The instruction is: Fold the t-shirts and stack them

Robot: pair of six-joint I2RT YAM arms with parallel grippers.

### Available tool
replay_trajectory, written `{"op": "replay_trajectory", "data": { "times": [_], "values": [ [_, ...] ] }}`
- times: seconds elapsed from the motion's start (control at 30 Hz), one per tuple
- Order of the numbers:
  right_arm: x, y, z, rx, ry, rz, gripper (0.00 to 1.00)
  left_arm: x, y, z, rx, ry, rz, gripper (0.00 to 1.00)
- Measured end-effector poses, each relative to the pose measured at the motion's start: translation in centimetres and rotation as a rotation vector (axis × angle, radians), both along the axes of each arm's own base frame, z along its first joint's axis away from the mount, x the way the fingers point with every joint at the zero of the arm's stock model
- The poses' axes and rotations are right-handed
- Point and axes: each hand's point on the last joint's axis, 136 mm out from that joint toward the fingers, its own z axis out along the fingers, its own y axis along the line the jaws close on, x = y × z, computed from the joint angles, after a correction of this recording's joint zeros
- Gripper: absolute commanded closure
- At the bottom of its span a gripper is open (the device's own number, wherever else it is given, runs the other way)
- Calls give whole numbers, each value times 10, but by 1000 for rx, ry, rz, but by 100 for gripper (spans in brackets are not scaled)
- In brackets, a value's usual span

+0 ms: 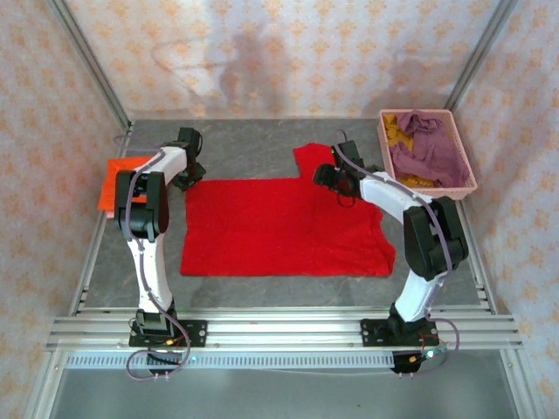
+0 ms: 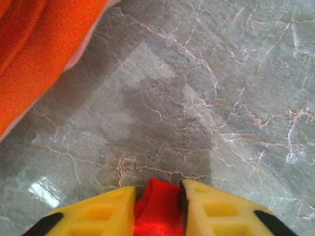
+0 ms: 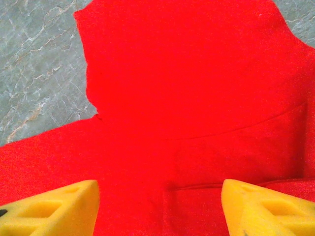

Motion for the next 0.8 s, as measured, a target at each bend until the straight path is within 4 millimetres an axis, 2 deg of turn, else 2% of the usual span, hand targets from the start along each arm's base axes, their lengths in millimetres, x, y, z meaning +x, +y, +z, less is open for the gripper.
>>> {"op": "replay_trajectory", "data": {
  "times": [0.23,0.37,0.63,0.8],
  "values": [
    [0,0,0,3,1,-3,33,1,1,0,-6,-6,9,100],
    [3,1,3,4,-5,-2,33,1,1,1,-11,-8,8,100],
    [42,13,24,-11,-76,23,33,2,-1,0,-24,-8,7,100],
    [77,13,28,-21,-108,18,33,1,-2,1,-32,-17,11,100]
  ]
}}
